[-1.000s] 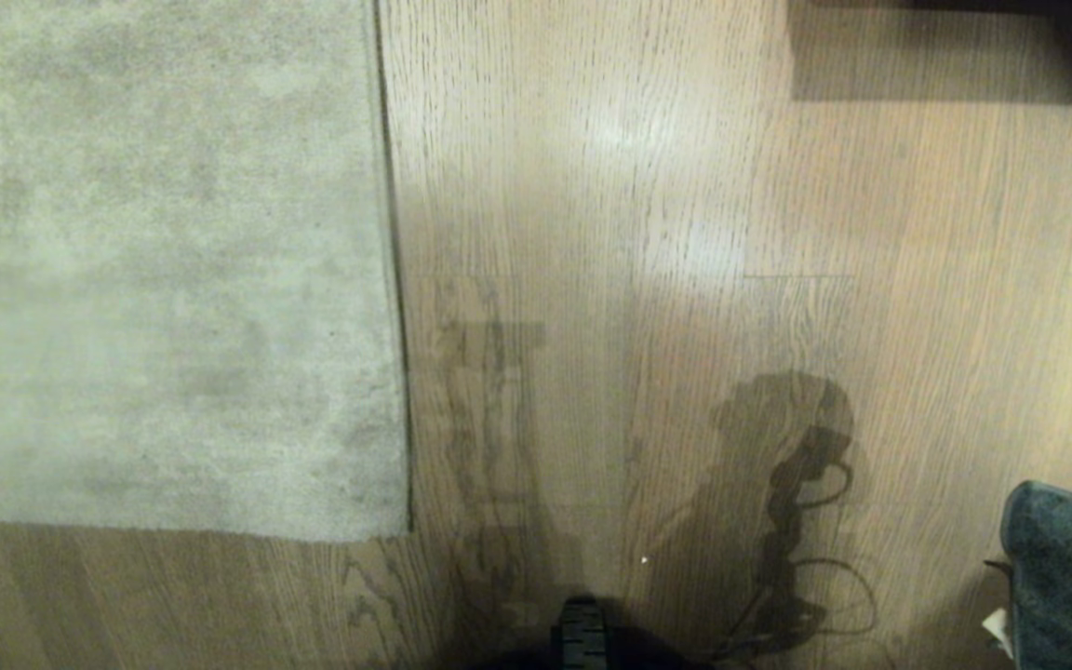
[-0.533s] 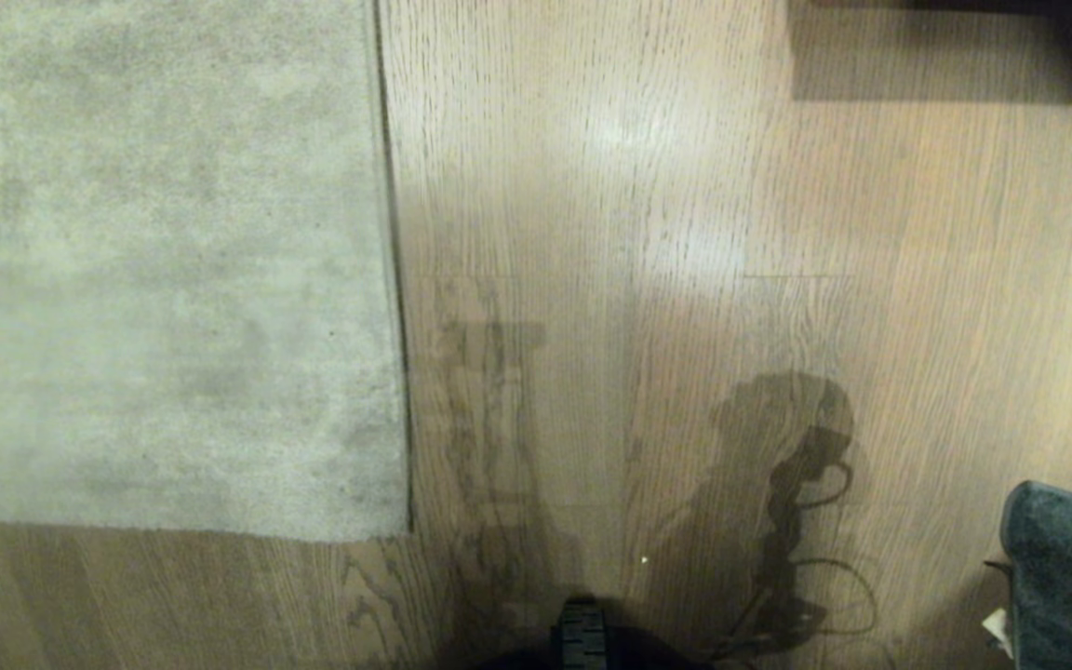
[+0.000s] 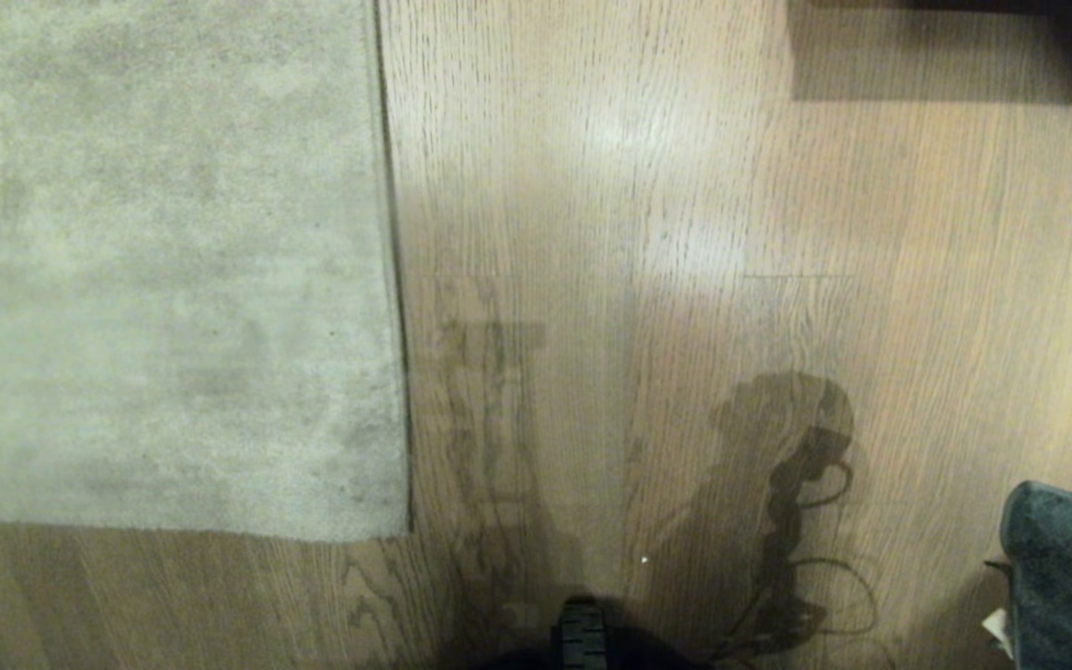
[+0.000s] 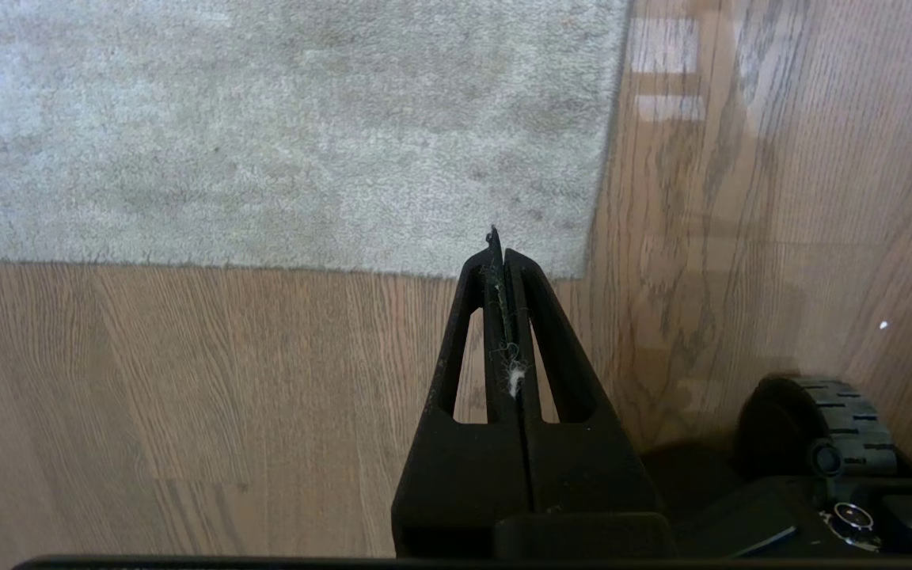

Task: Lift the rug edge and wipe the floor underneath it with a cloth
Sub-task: Lift up the carpet

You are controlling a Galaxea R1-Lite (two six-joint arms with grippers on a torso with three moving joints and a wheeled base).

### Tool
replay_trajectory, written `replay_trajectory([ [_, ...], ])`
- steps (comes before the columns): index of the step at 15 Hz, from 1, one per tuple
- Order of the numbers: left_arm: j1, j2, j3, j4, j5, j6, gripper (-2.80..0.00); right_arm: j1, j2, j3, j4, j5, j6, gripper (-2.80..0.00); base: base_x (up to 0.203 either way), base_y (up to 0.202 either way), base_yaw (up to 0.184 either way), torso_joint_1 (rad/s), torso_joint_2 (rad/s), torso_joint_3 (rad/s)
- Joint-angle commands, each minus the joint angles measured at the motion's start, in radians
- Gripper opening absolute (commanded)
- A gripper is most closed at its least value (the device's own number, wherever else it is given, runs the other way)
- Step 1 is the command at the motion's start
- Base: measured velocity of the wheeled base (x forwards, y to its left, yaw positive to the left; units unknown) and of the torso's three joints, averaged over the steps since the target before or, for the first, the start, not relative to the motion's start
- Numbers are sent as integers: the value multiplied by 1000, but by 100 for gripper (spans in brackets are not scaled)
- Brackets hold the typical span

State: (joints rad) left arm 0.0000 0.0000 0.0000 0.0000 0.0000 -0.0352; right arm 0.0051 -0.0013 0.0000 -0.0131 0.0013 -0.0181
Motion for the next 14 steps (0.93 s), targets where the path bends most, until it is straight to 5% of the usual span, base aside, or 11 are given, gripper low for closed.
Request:
replay_trajectory([
  [1, 0, 0, 0, 0, 1, -2, -280, 1, 1, 0, -1, 0, 0, -280, 0, 0, 0, 0, 0, 0],
  [14, 0, 0, 0, -3, 2, 0, -280, 1, 1, 0, -1, 0, 0, -280, 0, 0, 0, 0, 0, 0],
])
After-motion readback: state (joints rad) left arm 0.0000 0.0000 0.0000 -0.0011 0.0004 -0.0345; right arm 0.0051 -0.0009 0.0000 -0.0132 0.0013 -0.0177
